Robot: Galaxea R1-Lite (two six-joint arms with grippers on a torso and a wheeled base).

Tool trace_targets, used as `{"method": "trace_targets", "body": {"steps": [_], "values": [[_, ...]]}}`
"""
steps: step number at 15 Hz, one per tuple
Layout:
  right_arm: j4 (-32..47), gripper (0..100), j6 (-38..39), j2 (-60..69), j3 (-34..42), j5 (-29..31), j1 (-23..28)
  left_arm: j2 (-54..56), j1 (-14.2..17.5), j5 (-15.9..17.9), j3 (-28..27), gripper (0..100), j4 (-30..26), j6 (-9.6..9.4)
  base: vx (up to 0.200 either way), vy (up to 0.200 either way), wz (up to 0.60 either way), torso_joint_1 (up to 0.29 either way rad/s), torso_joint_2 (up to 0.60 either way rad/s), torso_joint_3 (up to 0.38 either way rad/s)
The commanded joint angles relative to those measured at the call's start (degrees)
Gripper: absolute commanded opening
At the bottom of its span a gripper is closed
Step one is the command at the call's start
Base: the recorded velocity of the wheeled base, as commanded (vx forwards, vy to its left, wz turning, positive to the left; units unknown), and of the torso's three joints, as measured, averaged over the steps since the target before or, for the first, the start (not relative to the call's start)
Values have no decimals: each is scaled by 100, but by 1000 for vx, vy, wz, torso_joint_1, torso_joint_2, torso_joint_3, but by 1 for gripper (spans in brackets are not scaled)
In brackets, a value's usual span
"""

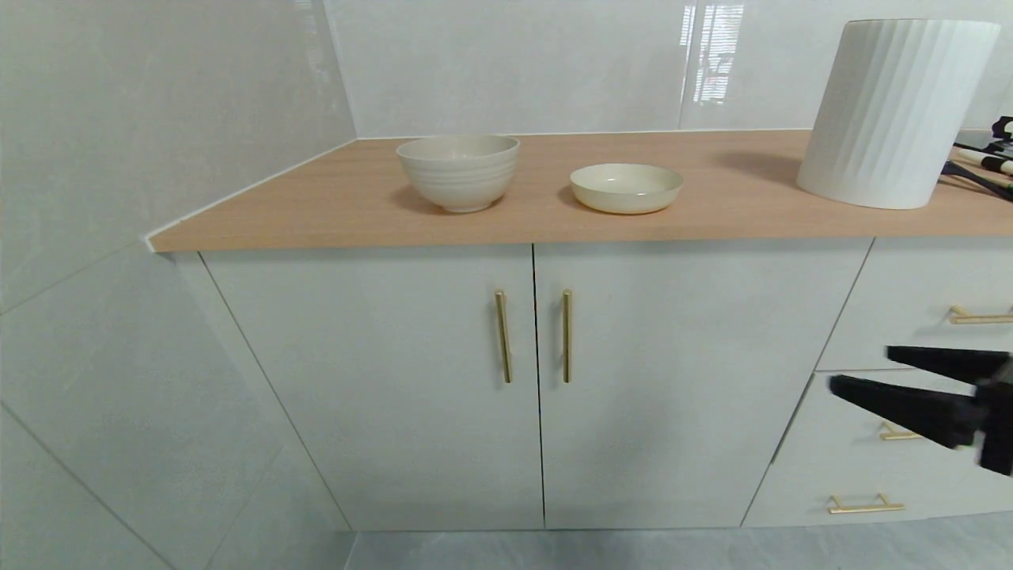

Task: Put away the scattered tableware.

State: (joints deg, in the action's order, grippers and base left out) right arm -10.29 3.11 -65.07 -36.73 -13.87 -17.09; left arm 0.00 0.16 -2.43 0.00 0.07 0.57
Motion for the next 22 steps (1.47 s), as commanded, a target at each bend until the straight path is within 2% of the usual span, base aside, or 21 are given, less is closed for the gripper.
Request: {"method": "trace_targets", "body": {"steps": [1,9,13,16,22], "values": [[-905,100,937,-2756,-1222,-45,-1253,0,2,-4,0,100,1,4,0,0,0,0,0,0],[-1080,100,1060,-4040,-2330,-265,-1508,0,2,-4,0,100,1,4,0,0,0,0,0,0],[-2188,100,1183,-4857,-2576,-230,-1516,0,11,-4,0,100,1,4,0,0,0,0,0,0],[-2320,100,1412,-5059,-2725,-239,-1631,0,2,-4,0,100,1,4,0,0,0,0,0,0],[-3489,100,1816,-5595,-2822,-160,-1754,0,2,-4,0,100,1,4,0,0,0,0,0,0]]}}
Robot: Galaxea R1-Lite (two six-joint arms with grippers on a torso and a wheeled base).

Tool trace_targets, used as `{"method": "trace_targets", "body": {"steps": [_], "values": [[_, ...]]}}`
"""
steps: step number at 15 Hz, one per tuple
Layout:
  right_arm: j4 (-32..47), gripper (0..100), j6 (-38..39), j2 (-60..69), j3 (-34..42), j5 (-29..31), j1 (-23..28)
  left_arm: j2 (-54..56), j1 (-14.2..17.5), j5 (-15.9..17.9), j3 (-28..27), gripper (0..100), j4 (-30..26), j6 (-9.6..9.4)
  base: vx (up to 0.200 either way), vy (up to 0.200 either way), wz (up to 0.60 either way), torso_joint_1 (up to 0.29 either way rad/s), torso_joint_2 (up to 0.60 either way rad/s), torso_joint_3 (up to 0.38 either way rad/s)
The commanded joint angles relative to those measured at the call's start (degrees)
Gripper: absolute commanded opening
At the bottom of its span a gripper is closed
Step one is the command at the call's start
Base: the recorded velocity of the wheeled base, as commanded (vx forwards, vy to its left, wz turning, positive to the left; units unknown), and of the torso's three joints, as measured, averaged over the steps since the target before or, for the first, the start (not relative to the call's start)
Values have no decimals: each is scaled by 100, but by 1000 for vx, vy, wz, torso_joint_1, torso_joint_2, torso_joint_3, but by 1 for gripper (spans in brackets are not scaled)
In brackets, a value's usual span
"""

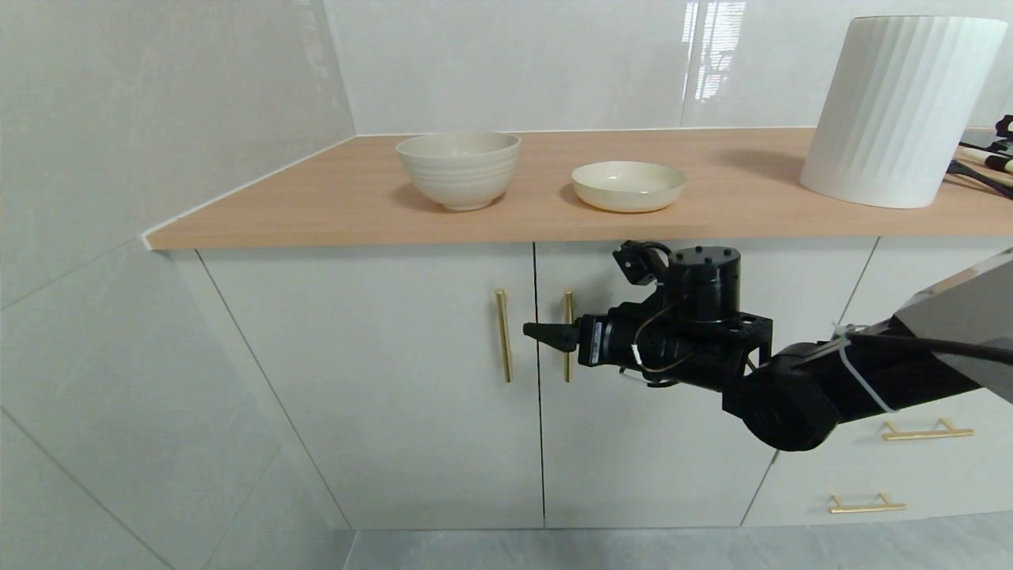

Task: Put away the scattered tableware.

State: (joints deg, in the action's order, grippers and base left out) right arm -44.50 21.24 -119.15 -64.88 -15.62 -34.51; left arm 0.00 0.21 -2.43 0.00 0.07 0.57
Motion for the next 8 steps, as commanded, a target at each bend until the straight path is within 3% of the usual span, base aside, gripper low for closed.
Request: {"method": "trace_targets", "body": {"steps": [1,8], "values": [[-130,100,12,-231,-7,15,-12,0,-3,-4,0,100,1,4,0,0,0,0,0,0],[-393,100,126,-425,-174,67,-64,0,6,-4,0,100,1,4,0,0,0,0,0,0]]}}
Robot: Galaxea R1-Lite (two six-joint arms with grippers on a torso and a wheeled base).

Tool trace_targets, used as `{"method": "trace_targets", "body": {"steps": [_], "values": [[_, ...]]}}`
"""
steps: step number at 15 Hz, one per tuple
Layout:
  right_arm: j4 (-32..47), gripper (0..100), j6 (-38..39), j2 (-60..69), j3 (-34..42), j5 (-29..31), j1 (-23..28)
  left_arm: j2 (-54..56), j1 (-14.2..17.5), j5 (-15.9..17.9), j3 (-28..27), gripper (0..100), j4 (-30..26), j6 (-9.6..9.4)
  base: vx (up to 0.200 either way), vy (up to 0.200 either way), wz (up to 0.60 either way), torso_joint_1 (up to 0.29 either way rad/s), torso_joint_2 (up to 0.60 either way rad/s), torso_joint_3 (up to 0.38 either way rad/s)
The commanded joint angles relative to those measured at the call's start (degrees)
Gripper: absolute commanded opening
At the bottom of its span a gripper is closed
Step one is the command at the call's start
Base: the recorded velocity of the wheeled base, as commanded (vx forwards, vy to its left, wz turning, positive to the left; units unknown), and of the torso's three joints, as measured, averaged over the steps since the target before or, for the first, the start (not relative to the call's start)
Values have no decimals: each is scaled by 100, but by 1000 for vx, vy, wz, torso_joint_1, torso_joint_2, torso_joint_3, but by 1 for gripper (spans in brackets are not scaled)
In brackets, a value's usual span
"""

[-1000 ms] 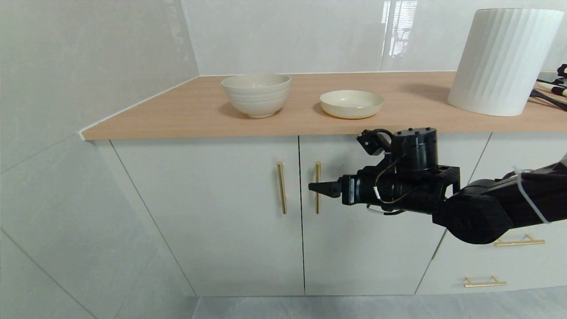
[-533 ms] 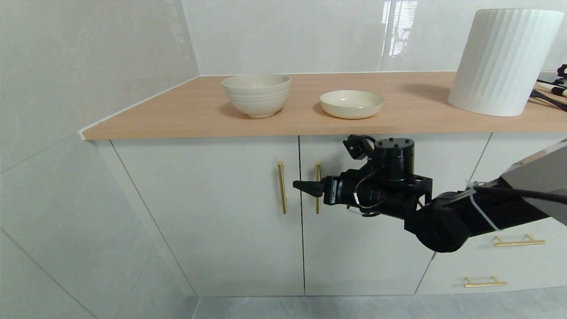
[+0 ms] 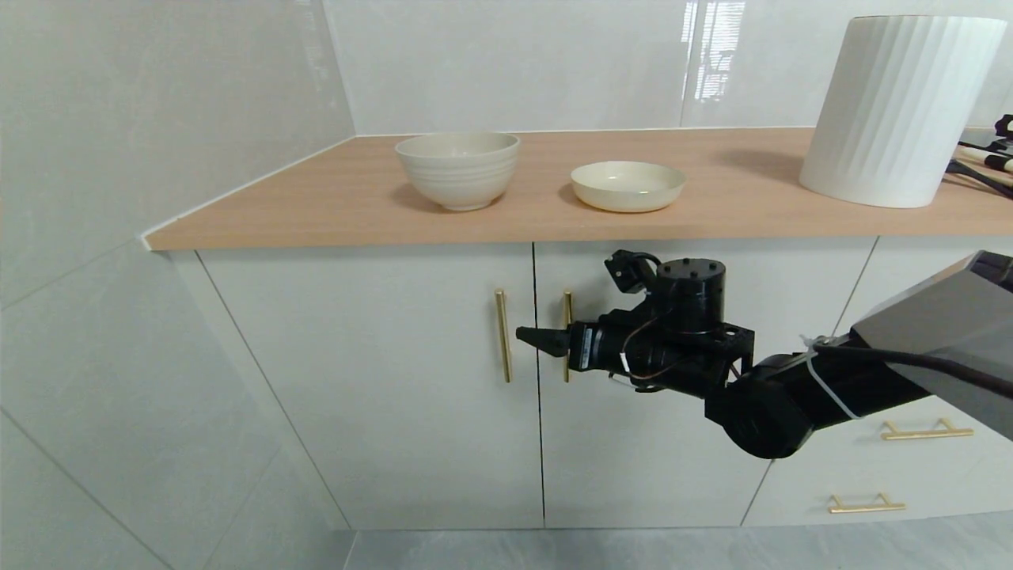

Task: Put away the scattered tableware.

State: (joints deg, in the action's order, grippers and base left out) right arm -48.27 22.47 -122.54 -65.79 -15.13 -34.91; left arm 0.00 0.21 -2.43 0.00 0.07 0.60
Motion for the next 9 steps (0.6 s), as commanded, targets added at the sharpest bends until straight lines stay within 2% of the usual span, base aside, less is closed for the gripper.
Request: {"method": "trace_targets", "body": {"steps": [1,9], "values": [[-59,100,30,-130,-127,115,-68,0,6,-4,0,100,1,2,0,0,0,0,0,0],[-270,100,328,-33,40,115,-147,0,-3,-4,0,100,1,2,0,0,0,0,0,0]]}}
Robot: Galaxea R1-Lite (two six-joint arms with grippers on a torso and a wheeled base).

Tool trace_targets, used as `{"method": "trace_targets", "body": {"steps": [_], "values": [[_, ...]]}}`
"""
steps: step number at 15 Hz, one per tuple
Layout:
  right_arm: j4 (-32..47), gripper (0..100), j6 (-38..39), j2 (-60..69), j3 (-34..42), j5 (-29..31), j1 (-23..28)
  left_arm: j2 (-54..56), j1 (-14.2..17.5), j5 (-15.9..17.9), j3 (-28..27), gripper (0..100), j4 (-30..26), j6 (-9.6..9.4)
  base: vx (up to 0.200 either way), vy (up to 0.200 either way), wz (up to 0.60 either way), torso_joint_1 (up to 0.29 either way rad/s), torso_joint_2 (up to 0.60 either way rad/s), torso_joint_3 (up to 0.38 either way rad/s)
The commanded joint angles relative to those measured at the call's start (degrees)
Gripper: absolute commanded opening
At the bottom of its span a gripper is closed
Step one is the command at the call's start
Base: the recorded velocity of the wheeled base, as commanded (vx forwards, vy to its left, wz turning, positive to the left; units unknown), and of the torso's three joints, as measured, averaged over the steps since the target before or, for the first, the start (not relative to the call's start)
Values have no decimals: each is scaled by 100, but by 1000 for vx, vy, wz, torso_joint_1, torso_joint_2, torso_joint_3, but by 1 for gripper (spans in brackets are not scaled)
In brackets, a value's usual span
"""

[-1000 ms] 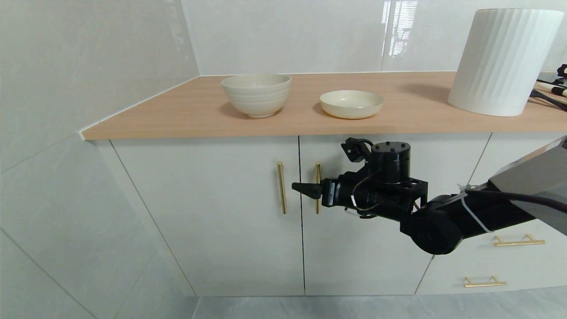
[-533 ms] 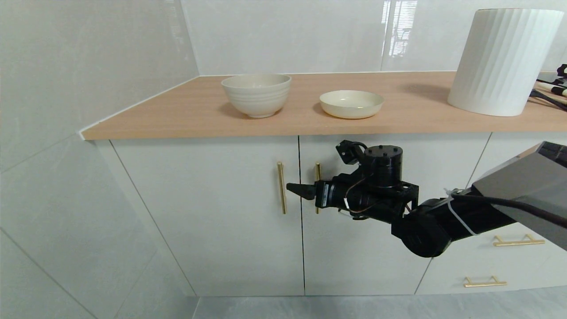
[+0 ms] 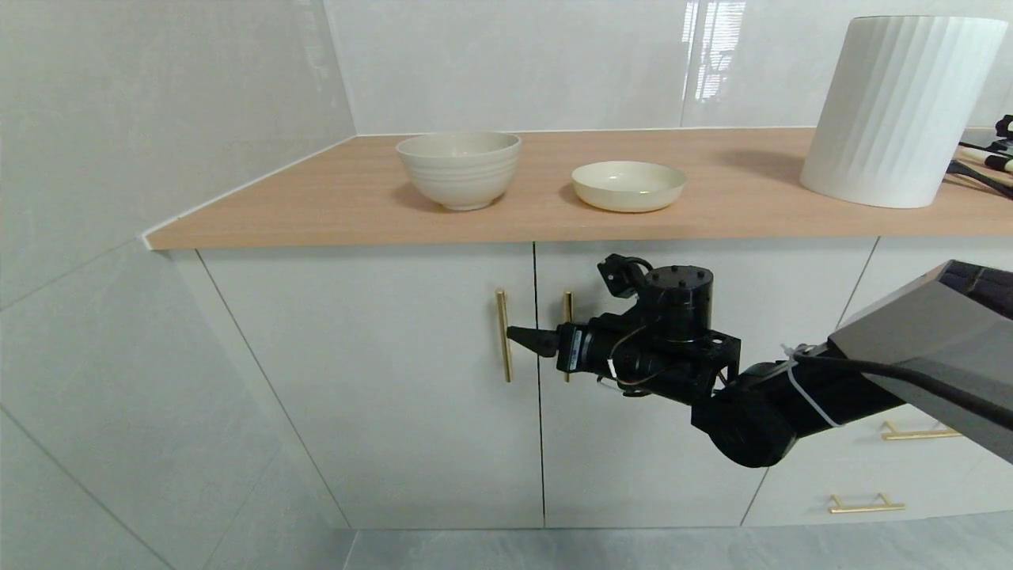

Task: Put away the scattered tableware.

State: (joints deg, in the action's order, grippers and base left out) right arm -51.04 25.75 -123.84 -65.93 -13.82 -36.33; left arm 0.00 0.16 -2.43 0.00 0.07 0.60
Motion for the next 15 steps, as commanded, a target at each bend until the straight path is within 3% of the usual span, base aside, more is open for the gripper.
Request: {"method": "trace_targets", "body": {"steps": [1,11,15], "values": [[7,100,1,124,89,-24,-6,0,2,-4,0,100,1,2,0,0,0,0,0,0],[7,100,-8,176,291,-85,-208,0,2,-4,0,100,1,2,0,0,0,0,0,0],[-2,100,-26,361,563,-121,-287,0,2,14,-35,100,142,-209,0,0,0,0,0,0]]}}
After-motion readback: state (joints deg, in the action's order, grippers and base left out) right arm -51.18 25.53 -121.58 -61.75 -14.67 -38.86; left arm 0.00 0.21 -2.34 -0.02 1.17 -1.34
